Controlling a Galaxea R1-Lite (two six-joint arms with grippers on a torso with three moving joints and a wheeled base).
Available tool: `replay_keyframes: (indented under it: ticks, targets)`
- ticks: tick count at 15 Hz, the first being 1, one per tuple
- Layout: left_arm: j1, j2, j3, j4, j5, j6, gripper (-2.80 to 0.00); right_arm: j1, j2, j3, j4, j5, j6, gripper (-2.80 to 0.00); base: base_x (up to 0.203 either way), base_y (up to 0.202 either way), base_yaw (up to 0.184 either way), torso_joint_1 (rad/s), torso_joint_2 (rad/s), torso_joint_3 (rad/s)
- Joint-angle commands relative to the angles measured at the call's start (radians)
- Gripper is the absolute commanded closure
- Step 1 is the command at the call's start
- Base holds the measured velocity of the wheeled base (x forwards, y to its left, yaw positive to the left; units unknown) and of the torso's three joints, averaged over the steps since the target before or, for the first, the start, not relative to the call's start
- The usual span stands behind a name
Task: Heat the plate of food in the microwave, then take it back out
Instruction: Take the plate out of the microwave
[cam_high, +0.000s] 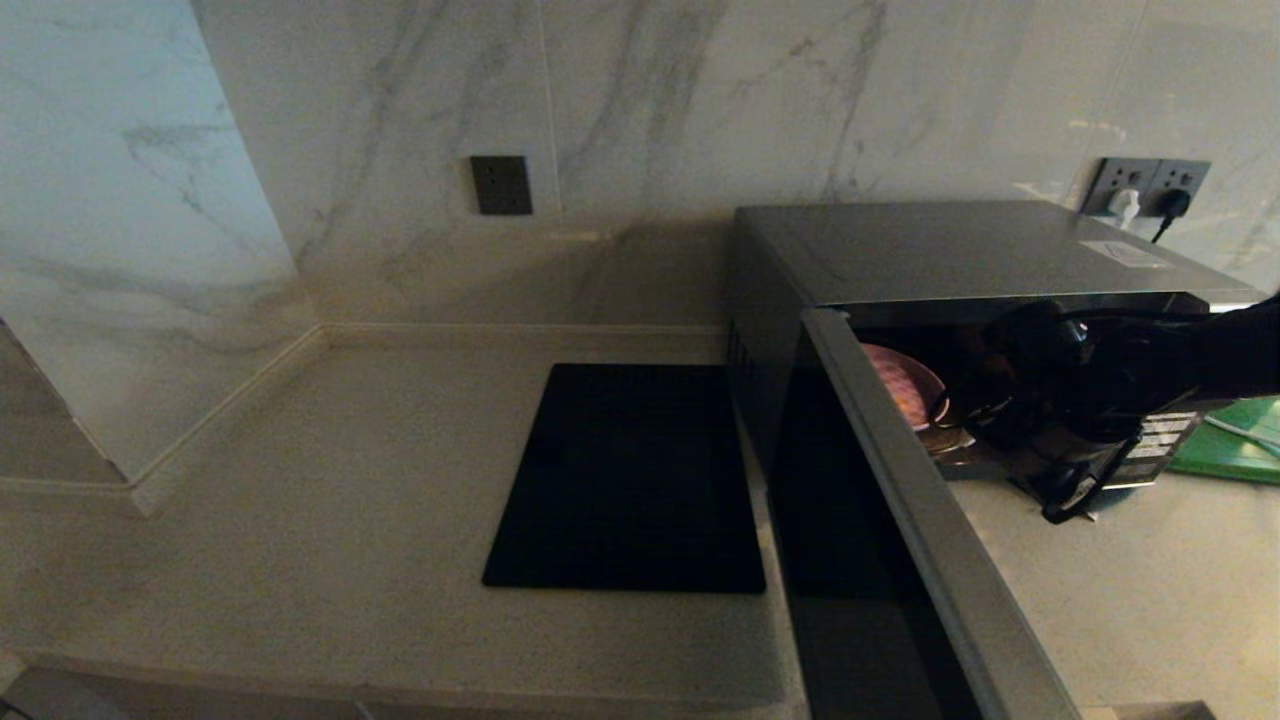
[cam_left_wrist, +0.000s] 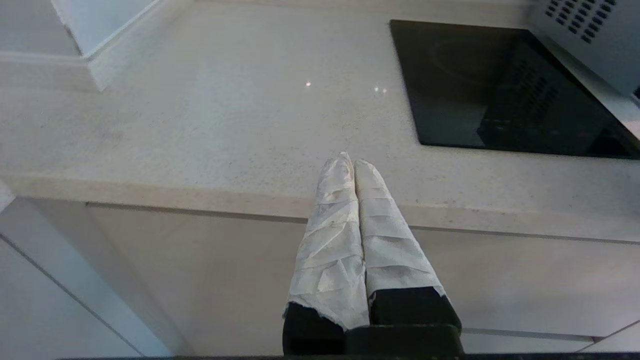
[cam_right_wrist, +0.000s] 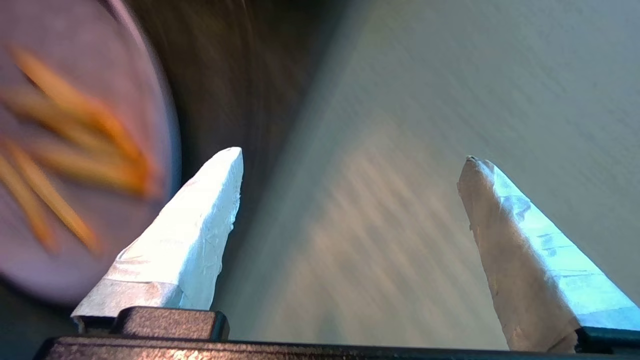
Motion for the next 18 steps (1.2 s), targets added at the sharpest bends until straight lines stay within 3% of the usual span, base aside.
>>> replay_keyframes:
  ticks: [1,5,11,18]
  targets:
    - [-0.001,0.000,0.000,0.000,0.001,-0.001,0.00,-0.002,-0.098,0.071,-0.005,-0.001,0.014,-2.80,0.000,0.000,0.000,0.000,0.00,0.000]
    - [-0.001,-0.005,0.000,0.000,0.001,-0.001,0.00,-0.002,-0.024,0.067,-0.007,0.015,0.015,-2.80,0.000,0.000,0.000,0.000,0.00,0.000]
    - [0.001,0.002,0.000,0.000,0.001,-0.001,0.00,-0.004,0.091,0.001,-0.030,0.119,0.013,-2.80,0.000,0.000,0.000,0.000,0.00,0.000]
    - [-0.001,0.001,0.000,0.000,0.001,-0.001,0.00,-0.016,0.031,0.020,-0.030,0.124,0.013,-2.80,0.000,0.000,0.000,0.000,0.00,0.000]
